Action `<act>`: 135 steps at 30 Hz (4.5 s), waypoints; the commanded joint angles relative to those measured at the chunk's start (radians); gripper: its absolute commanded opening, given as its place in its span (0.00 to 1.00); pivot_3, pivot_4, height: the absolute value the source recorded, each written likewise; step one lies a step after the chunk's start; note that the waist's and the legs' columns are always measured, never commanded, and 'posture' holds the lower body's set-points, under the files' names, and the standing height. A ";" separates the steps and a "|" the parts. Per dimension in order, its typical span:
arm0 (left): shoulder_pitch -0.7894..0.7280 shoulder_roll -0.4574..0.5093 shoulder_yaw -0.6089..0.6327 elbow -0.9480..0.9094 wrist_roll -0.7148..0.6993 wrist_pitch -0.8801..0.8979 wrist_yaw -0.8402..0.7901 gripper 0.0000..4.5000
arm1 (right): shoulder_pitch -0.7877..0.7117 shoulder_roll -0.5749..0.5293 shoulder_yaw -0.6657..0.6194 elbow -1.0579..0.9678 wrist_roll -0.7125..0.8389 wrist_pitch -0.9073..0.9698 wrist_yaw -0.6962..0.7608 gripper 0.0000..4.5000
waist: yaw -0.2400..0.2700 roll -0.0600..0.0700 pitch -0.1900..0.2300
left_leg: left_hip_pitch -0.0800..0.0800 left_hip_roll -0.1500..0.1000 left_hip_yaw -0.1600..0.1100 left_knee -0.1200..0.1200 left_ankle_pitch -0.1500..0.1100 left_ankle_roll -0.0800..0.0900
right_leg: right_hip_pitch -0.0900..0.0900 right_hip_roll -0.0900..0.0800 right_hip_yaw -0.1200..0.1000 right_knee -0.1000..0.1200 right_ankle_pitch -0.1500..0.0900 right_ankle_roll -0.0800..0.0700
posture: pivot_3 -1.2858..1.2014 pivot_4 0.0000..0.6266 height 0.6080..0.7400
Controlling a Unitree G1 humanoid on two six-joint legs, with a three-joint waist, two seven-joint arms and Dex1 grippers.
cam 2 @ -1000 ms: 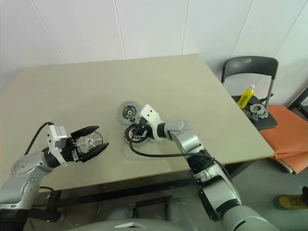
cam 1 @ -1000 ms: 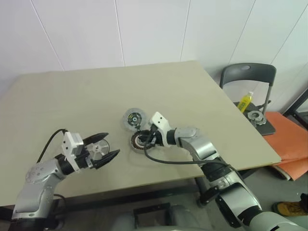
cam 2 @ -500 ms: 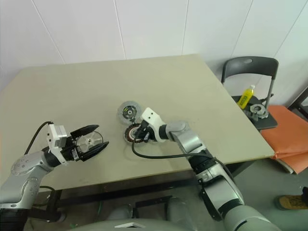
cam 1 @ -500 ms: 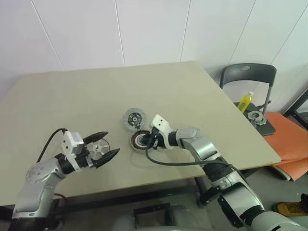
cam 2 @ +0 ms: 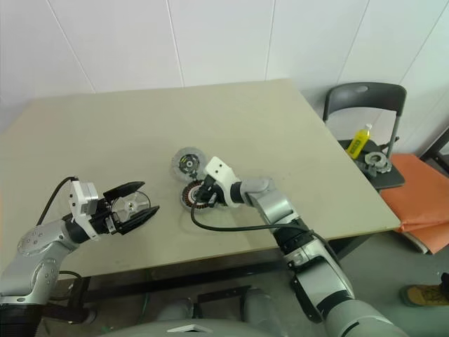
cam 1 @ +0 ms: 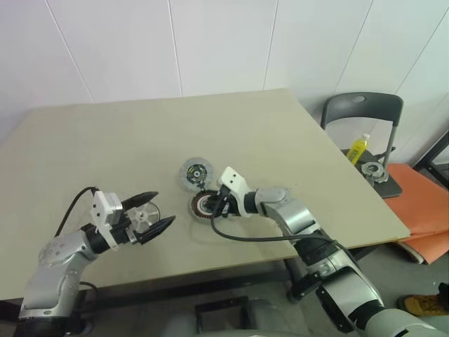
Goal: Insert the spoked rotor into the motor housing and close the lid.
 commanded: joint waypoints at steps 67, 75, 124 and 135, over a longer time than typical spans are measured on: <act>-0.018 -0.001 -0.008 -0.042 0.005 0.011 0.037 1.00 | -0.004 0.010 -0.038 -0.003 0.026 -0.005 -0.014 0.23 | 0.000 0.000 0.000 | 0.000 0.000 0.000 0.000 0.000 0.000 | 0.000 0.000 0.000 0.000 0.000 0.000 | 0.52 0.00 1.00; -0.024 0.001 -0.004 -0.012 0.012 -0.003 0.028 1.00 | -0.007 0.025 -0.063 -0.006 0.052 0.024 -0.005 0.53 | 0.000 0.000 0.000 | 0.000 0.000 0.000 0.000 0.000 0.000 | 0.000 0.000 0.000 0.000 0.000 0.000 | 0.52 0.00 1.00; -0.046 -0.013 -0.022 0.006 0.031 -0.016 0.035 1.00 | 0.065 -0.032 0.087 -0.043 -0.070 -0.054 0.048 0.00 | -0.002 -0.002 -0.004 | 0.002 0.000 0.000 0.000 0.000 0.000 | 0.001 0.001 0.000 0.001 0.000 0.000 | 0.52 0.00 1.00; -0.046 -0.019 -0.021 0.021 0.037 -0.025 0.028 1.00 | 0.047 -0.004 0.065 0.007 -0.102 -0.147 -0.007 0.00 | -0.002 -0.002 -0.006 | 0.004 0.002 0.000 0.001 0.000 0.000 | 0.002 0.000 -0.001 0.001 0.001 -0.002 | 0.52 0.00 1.00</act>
